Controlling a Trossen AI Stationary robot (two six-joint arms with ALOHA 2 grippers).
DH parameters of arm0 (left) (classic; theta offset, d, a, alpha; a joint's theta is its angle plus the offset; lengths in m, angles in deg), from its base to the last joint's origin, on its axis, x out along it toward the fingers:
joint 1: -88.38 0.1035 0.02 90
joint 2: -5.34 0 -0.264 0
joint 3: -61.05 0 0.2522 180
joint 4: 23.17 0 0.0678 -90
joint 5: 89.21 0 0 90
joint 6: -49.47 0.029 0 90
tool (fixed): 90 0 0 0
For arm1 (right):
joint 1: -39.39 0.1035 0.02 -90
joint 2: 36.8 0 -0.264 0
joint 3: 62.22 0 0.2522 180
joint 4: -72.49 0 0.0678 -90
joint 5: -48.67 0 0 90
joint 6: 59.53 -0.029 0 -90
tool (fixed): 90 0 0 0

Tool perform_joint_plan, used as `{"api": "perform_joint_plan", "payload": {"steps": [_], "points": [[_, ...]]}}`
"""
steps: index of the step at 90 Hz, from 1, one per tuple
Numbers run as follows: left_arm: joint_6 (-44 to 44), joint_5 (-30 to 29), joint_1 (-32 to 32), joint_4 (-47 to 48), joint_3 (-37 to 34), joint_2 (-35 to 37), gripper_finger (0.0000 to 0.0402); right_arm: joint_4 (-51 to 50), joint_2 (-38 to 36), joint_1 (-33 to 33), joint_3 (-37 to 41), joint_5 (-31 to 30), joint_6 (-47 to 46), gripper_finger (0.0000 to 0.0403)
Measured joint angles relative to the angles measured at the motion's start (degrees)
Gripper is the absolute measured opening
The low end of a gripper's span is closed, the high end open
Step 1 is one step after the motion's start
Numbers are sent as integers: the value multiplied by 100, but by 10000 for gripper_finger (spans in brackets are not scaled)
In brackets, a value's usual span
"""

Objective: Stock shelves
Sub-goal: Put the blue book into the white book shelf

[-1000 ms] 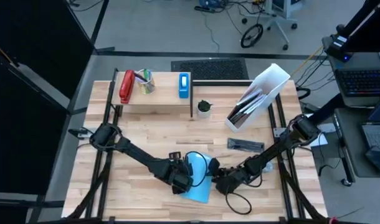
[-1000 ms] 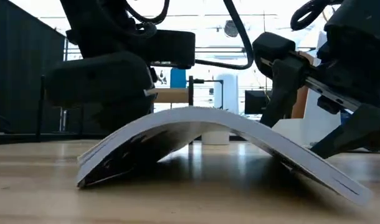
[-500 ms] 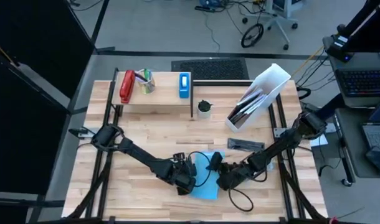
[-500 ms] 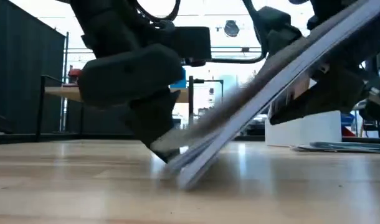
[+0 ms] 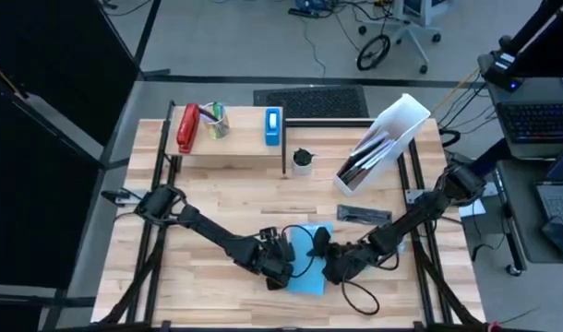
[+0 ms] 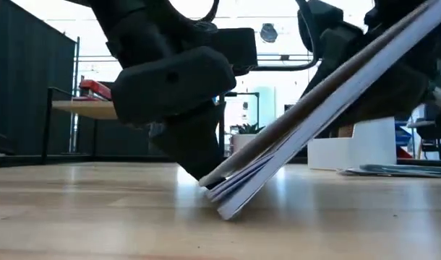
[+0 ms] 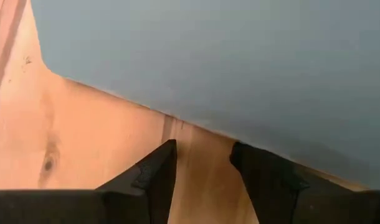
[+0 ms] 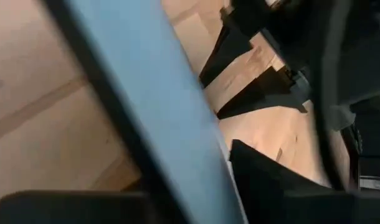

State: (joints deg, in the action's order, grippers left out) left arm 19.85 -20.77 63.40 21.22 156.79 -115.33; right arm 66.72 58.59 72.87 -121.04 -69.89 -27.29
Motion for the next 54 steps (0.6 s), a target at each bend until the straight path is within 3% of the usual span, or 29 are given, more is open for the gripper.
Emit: {"api": "perform_joint_plan", "payload": {"steps": [12, 33, 54], "points": [[-6, -181, 25, 912, 341, 79, 161, -259, -362, -10, -2, 3, -364, 11], [5, -489, 14, 1784, 707, 620, 161, -925, -1359, -224, -2, 41, -1374, 9], [-1, -1430, 37, 2342, 719, 1831, 161, -1446, -2461, -663, -8, -163, -2709, 5]]}}
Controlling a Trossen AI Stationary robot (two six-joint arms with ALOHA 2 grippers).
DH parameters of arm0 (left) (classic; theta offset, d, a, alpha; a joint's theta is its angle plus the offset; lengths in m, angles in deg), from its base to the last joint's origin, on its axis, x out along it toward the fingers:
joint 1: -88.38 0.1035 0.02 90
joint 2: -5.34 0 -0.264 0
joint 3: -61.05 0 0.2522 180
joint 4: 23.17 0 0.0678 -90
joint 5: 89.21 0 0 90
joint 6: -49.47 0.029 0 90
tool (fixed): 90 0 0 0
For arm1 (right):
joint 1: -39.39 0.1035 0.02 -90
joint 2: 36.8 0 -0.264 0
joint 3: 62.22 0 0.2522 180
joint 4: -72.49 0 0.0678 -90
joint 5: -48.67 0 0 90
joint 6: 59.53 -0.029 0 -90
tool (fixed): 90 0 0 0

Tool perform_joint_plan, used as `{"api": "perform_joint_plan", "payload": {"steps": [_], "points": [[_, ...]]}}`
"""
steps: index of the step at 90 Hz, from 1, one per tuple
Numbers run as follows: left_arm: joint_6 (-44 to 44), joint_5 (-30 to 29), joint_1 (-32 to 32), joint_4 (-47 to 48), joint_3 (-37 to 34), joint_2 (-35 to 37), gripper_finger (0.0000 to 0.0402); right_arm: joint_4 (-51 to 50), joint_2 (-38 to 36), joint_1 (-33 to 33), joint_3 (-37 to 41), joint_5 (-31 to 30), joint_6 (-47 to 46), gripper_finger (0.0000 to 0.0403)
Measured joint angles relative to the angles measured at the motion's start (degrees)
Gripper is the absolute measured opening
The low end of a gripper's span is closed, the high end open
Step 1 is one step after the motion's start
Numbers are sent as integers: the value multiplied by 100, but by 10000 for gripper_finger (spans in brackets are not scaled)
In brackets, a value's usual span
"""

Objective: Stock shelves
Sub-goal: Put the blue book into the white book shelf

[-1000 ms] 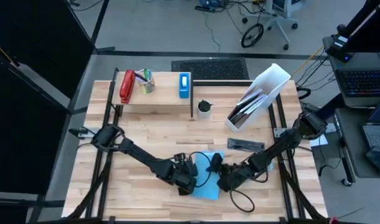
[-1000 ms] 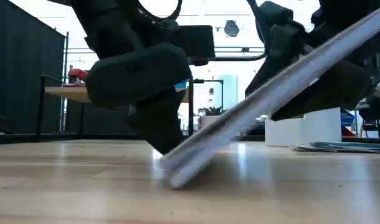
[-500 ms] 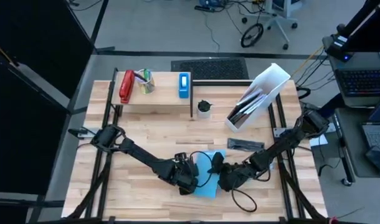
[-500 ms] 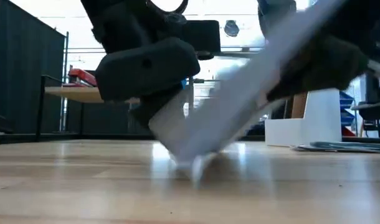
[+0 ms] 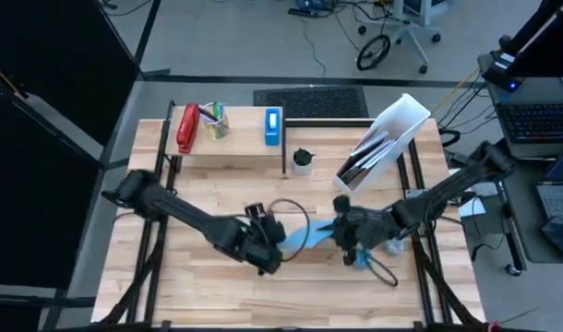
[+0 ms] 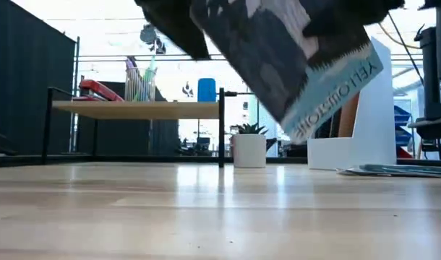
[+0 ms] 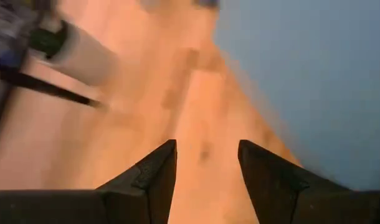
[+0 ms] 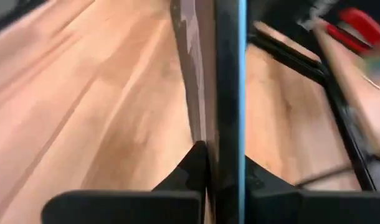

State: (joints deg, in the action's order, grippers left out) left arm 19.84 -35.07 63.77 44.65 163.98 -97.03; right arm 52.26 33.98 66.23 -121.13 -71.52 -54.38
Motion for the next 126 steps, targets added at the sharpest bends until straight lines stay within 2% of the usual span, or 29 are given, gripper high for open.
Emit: {"api": "perform_joint_plan", "payload": {"steps": [18, 30, 40, 49, 68, 79, 107, 126], "points": [[-274, -496, 87, 45, 0, 970, 161, -97, -298, -449, -7, -665, -588, 5], [-713, -474, 164, -269, 0, 1293, 161, -152, 17, -792, -7, -743, -981, 5], [-687, -426, 183, -609, 4, 1348, 161, -163, 374, -1030, -7, -719, -1097, 5], [-194, -269, 180, -990, 4, 1348, 161, -148, 654, -1198, -7, -563, -1097, 5], [1799, -6, 286, -2176, 4, 1283, 161, -96, 1107, -1329, -93, 198, -952, 5], [2231, 563, 619, -2425, 11, 1147, 161, -115, 1322, -1323, -293, 468, -916, 5], [2303, 1955, 1212, -2379, 2, 507, 161, -208, 1536, -1328, -604, 753, -917, 4], [2706, 2131, 1253, -2218, -2, 107, 161, -292, 1536, -1325, -604, 783, -1037, 4]]}}
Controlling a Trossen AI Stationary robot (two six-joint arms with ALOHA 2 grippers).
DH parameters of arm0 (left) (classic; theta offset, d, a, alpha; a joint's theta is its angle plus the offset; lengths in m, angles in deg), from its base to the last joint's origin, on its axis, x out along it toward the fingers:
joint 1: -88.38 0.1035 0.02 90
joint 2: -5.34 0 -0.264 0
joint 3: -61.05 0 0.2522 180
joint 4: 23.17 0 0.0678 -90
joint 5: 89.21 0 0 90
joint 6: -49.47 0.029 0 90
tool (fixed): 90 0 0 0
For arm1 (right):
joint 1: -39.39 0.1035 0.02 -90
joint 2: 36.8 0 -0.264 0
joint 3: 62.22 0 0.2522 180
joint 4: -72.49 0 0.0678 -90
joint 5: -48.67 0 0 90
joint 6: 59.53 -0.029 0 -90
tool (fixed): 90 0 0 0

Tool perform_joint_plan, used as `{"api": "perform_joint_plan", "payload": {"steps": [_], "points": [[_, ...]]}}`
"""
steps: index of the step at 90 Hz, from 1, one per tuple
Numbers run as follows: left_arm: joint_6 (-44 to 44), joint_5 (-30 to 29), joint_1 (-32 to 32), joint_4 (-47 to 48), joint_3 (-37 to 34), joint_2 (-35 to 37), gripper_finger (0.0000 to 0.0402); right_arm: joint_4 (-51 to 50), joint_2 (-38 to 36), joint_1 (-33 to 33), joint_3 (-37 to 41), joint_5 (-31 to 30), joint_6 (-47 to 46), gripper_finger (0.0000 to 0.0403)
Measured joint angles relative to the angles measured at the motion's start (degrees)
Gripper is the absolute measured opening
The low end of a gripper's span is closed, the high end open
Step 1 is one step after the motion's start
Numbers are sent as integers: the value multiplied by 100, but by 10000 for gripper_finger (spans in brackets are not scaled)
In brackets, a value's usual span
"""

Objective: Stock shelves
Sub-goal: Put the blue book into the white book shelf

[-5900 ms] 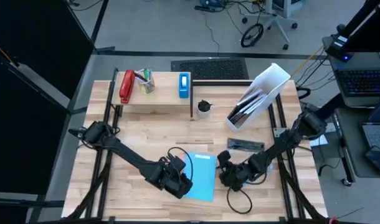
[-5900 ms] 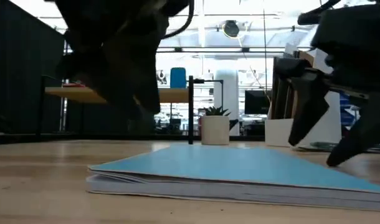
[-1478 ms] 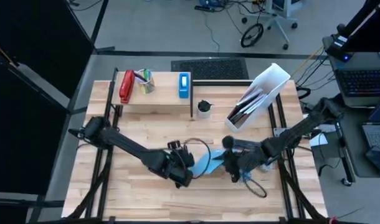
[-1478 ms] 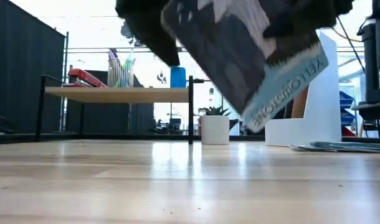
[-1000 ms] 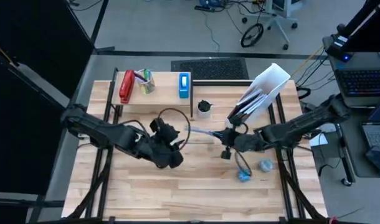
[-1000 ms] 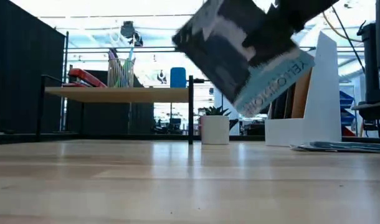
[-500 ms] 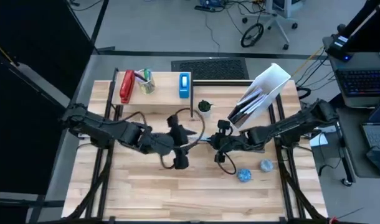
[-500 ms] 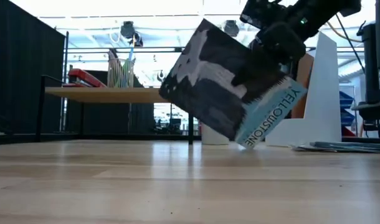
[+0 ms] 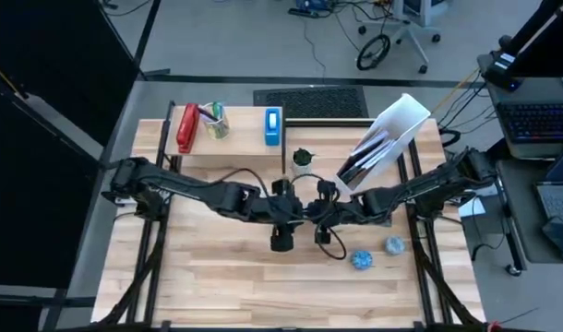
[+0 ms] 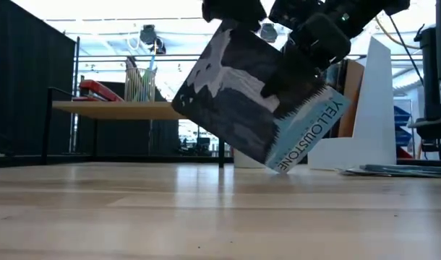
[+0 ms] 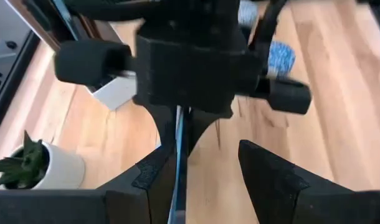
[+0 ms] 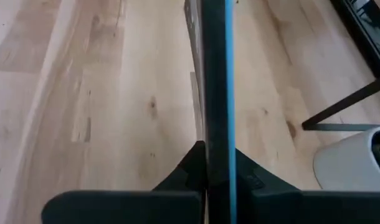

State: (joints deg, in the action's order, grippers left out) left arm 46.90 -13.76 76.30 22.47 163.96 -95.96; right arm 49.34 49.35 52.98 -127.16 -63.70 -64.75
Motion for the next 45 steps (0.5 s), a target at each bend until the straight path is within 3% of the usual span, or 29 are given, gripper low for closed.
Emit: {"api": "perform_joint_plan", "payload": {"steps": [23, 33, 45], "points": [[-2, -2, 130, 355, 0, -278, 145, -15, 0, 34, 0, 26, -12, 4], [-2, -4, 168, 367, 0, -269, 101, -17, 0, 37, 0, 27, -12, 4], [1, 2, 232, 366, 1, -269, 20, -11, -2, 37, 2, 199, -19, 7]]}}
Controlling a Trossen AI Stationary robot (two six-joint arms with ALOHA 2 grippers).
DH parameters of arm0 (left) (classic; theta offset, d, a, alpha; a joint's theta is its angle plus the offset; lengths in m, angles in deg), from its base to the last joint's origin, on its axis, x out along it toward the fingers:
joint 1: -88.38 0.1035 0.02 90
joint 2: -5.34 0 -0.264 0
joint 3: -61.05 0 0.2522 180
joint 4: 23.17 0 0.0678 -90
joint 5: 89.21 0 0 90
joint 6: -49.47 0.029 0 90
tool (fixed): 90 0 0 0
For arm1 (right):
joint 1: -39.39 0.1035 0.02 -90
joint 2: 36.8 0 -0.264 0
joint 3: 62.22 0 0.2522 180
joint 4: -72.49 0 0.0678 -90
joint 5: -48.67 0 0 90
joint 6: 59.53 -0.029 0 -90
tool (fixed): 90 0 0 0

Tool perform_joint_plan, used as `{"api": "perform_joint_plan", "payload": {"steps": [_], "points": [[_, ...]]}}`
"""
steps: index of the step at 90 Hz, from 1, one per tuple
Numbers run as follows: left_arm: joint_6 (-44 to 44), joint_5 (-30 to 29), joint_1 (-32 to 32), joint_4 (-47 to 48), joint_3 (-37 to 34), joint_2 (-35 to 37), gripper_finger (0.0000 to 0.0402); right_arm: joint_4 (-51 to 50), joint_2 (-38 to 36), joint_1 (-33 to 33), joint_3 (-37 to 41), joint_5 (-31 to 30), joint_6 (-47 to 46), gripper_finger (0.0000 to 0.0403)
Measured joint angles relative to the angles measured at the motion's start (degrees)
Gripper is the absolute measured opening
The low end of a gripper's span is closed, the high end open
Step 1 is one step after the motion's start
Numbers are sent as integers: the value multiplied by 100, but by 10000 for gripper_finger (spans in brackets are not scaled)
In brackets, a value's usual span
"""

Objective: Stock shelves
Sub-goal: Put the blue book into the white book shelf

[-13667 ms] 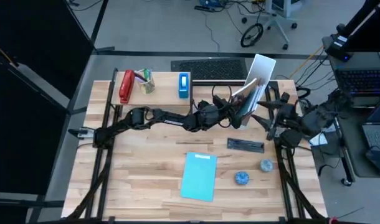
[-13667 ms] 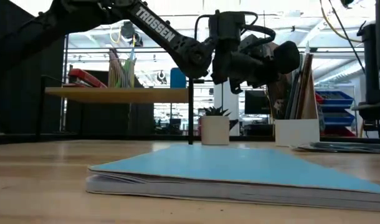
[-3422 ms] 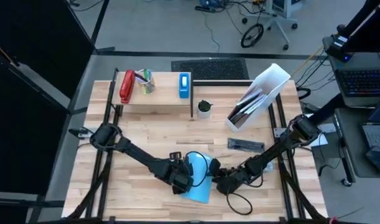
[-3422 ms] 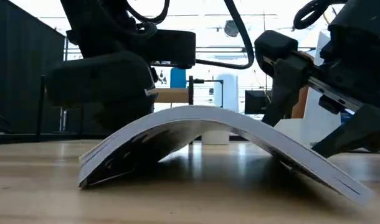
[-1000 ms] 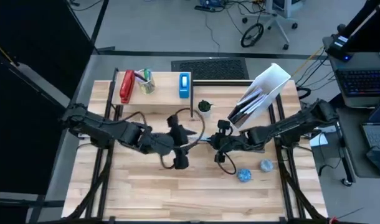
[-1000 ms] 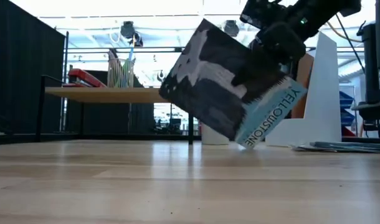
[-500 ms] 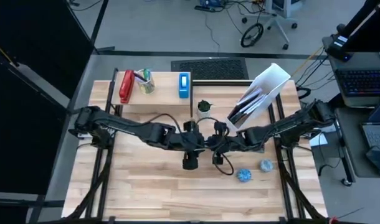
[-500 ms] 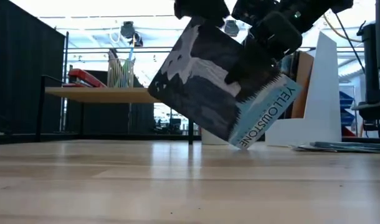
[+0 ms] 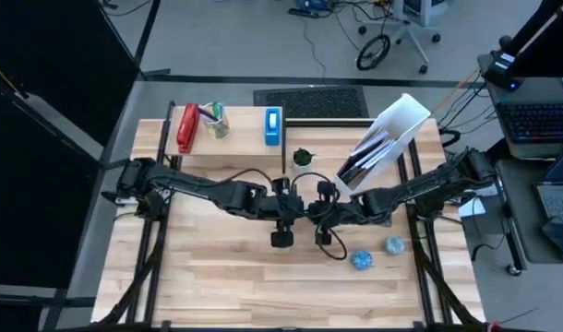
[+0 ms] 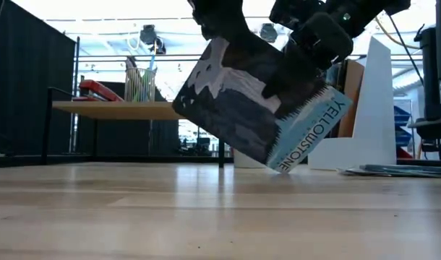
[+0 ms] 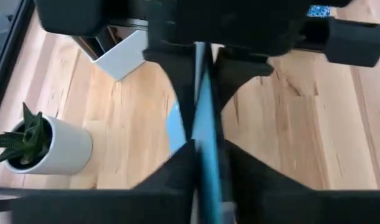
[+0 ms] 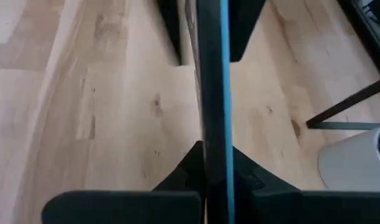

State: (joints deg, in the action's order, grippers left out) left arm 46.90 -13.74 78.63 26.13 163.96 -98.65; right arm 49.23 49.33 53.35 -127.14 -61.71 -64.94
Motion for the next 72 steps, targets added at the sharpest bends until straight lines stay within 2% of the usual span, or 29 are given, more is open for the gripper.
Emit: {"api": "perform_joint_plan", "payload": {"steps": [11, 30, 55, 72], "points": [[-27, 41, -3, -8, 2, 3, 11, -46, -111, -11, 6, 472, -17, 27], [-228, -57, -64, -12, 7, 118, 4, -409, -809, -9, 4, 584, -380, 84], [-464, -106, -139, -12, -1, 733, 2, -924, -2530, -42, 4, 544, -929, 176], [-464, -251, -231, -233, -1, 1482, 2, -1085, -3753, -35, 4, 545, -1215, 207]]}}
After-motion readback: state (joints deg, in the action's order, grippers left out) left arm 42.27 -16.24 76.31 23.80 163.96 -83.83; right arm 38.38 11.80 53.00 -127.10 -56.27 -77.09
